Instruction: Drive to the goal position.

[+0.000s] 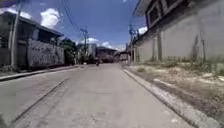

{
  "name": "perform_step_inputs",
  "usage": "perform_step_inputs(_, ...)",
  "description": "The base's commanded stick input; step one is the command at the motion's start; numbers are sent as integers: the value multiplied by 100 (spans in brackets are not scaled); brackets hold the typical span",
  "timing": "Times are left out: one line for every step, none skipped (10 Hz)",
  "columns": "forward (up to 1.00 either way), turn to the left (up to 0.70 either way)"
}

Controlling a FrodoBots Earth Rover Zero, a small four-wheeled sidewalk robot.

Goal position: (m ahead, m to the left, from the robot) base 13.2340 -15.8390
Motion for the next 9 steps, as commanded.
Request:
perform_step_inputs(85,0)
perform_step_inputs(85,0)
perform_step_inputs(85,0)
perform_step_inputs(85,0)
perform_step_inputs(85,0)
perform_step_inputs(85,0)
perform_step_inputs(85,0)
perform_step_inputs(85,0)
perform_step_inputs(85,0)
